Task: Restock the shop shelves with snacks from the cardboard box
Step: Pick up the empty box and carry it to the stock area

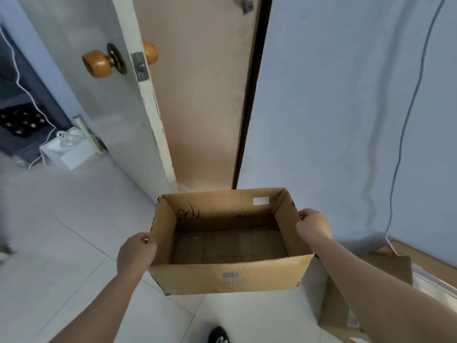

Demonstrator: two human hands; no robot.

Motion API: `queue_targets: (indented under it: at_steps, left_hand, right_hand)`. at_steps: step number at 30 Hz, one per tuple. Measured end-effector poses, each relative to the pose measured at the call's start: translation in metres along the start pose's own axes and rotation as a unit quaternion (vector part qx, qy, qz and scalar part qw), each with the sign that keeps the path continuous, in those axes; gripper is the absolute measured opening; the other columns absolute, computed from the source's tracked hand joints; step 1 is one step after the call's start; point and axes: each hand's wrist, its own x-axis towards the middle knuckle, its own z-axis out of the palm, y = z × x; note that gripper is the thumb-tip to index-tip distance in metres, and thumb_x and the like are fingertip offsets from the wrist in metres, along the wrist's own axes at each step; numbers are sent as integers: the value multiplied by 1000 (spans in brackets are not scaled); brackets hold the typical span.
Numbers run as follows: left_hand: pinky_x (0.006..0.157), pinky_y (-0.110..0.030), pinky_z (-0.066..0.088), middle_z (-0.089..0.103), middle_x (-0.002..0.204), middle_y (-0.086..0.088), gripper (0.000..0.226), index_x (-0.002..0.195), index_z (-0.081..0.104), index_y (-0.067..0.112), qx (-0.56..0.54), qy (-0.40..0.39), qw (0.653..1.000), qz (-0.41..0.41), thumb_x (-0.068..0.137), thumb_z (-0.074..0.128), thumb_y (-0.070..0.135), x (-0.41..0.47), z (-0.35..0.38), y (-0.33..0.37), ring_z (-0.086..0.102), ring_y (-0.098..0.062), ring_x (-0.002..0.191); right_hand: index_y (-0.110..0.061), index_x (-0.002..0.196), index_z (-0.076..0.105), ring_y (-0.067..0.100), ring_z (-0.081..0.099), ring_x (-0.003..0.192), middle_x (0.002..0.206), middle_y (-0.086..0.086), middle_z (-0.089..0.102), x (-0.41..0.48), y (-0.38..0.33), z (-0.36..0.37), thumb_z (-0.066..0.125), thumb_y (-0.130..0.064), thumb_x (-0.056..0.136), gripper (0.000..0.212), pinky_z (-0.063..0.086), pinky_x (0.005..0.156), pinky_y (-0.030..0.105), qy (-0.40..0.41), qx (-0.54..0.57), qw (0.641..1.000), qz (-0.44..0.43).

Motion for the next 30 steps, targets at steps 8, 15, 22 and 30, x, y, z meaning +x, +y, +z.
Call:
queue_targets:
  at_steps: [8,15,22,30]
  left_hand:
    - [65,-34,40,66,94,-22,20,93,66,3,-33,-87,991,-101,82,54,13,56,66,15,56,-25,72]
    - [86,-41,39,60,94,-2,11,97,55,23,-16,-104,980,-168,87,55,28,99,150,2,52,-23,94]
    - [99,-44,46,59,103,-4,28,118,57,16,-125,-146,954,-228,90,56,13,152,240,-33,55,-27,104]
    - [100,-42,43,58,113,-4,43,131,54,16,-167,-133,945,-248,88,56,8,205,336,-88,52,-27,108]
  right_hand:
    - [-15,117,65,26,56,84,99,7,65,93,8,53,46,-1,83,42,41,55,22,-70,-18,997,35]
    - [-20,126,61,20,55,69,102,10,60,180,39,130,41,0,86,48,37,45,19,-108,-22,991,81]
    - [-22,126,60,24,59,72,93,8,65,248,76,207,39,1,86,51,48,53,25,-136,-24,986,93]
    - [-22,135,55,23,55,78,103,8,64,309,124,305,42,-1,89,53,41,58,25,-152,-11,985,80]
